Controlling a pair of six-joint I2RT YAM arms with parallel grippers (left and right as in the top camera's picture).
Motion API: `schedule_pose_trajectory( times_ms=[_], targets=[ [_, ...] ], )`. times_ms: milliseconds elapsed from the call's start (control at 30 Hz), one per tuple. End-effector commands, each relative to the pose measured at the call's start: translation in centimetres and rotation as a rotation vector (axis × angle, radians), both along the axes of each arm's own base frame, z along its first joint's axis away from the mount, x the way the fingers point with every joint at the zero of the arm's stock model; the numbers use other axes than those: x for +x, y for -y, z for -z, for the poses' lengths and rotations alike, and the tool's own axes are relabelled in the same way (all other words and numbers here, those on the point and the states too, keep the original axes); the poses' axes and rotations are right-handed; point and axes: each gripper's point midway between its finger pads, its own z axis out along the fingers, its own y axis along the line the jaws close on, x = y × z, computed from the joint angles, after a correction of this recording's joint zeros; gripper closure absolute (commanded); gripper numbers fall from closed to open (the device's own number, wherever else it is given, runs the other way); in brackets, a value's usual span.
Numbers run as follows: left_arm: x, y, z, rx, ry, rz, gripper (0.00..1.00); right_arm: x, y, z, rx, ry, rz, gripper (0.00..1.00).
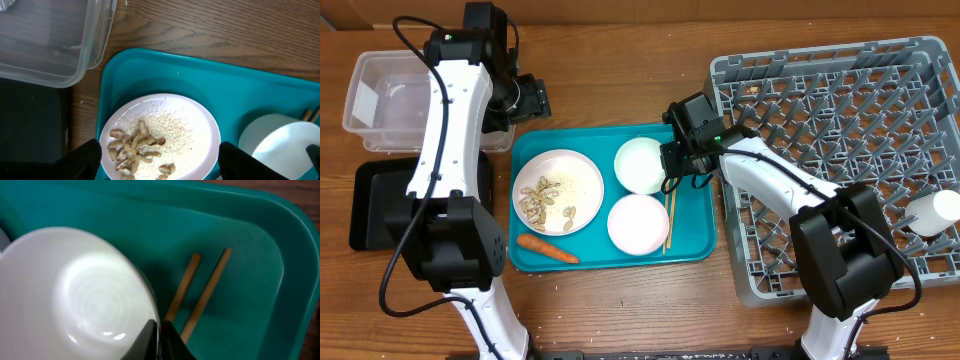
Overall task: Sort waste into correct bins and load items into the dishwasher
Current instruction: 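Reach the right gripper to the white bowl and grasp its rim, then lift the bowl and carry it over the dish rack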
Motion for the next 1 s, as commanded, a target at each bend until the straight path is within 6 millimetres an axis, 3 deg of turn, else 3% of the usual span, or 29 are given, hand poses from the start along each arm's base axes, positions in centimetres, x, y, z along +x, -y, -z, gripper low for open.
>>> schedule_pose_trajectory(
  times_ms=[0,133,233,367,400,467,567,667,800,967],
  targets=[
    [0.2,-0.5,-0.4,0.006,0.011,-0.029,0.23,0.0,-0.4,0.0,0.019,-0.015,0.032,0.96],
    [0.2,-0.5,-0.4,0.006,0.012,-0.03,0.23,0.7,-0.7,-0.5,0.035,0.016,0.032,0.96],
    [0.2,-0.5,-0.4,0.006,0.012,-0.029,0.23,2.5,-0.9,-2.6,0.065,0.08,0.045,0.96],
    [0.2,-0.5,-0.4,0.006,0.011,-0.029,0.23,5.9,0.5,-8.9,0.047,0.244,0.075,0.96],
    [0.2,-0.5,-0.4,0.006,0.012,-0.029,0.23,7.1,1.6,-12.0,0.013,0.32,0.088,0.96],
    [0.2,-0.5,-0.4,0.006,0.012,-0.029,0.23,8.2,3.5,-15.6,-0.037,0.402,0.146,0.96],
    [0.4,-0.5,-0.4,0.006,0.018,-0.029,0.23,9.6,8.5,-20.9,-0.174,0.537,0.292,0.96],
    [0.5,-0.5,-0.4,0.007,0.023,-0.029,0.22,9.9,14.8,-23.9,-0.347,0.63,0.456,0.96],
    [0.8,-0.5,-0.5,0.007,0.034,-0.029,0.22,9.2,24.6,-26.0,-0.608,0.663,0.72,0.96],
    [0.9,-0.5,-0.5,0.007,0.038,-0.029,0.22,6.4,36.3,-27.9,-0.852,0.636,1.008,0.96]
  ],
)
